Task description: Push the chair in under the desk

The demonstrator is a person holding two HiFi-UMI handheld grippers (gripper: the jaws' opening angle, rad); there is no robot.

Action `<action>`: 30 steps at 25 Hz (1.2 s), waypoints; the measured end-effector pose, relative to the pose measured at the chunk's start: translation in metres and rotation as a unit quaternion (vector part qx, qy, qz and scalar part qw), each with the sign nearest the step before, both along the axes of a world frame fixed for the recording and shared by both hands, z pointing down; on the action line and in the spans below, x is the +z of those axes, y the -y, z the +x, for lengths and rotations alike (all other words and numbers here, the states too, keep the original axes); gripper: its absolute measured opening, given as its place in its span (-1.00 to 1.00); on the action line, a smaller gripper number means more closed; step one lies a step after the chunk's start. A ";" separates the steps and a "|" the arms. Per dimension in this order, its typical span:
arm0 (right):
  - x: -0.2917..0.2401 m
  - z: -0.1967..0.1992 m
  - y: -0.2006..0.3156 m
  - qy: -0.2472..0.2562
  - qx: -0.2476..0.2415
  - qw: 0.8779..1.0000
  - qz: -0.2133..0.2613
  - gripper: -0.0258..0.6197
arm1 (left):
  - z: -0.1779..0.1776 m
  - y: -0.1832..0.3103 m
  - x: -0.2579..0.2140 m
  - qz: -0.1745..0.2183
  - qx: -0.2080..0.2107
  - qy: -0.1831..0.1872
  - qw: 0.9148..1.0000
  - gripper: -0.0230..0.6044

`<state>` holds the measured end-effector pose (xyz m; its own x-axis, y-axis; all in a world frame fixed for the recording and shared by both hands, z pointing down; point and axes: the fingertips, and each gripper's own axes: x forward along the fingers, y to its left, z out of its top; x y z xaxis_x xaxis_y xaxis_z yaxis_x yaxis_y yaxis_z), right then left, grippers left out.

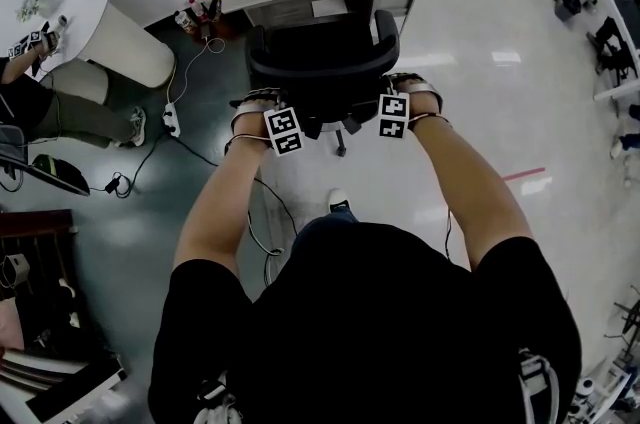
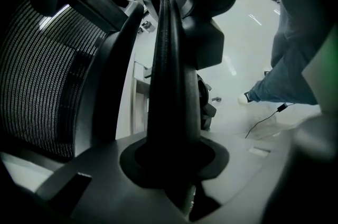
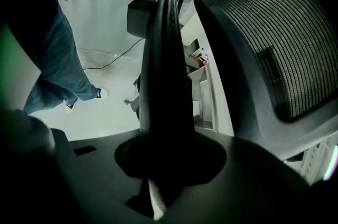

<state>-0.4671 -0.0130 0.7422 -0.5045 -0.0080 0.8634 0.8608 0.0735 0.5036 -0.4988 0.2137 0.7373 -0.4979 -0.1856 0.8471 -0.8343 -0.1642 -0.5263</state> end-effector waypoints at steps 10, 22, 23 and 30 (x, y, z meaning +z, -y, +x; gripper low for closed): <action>0.000 -0.060 0.005 0.005 -0.001 1.000 0.000 -0.64 | -0.058 0.004 0.001 0.001 -0.004 0.002 1.000 -0.64; 0.002 -0.111 0.010 0.014 0.002 1.000 0.000 -0.63 | -0.109 0.009 0.003 0.005 -0.002 0.007 1.000 -0.63; 0.002 -0.113 0.010 0.014 0.002 1.000 0.000 -0.63 | -0.112 0.009 0.003 0.005 -0.001 0.008 1.000 -0.63; 0.001 -0.128 0.015 0.017 0.000 1.000 0.000 -0.63 | -0.125 0.014 0.001 0.008 -0.001 0.012 1.000 -0.63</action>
<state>-0.5954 -0.0275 0.7431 -0.5330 -0.0075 0.8461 0.8435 0.0739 0.5321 -0.6242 0.1992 0.7382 -0.5175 -0.1985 0.8324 -0.8221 -0.1547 -0.5480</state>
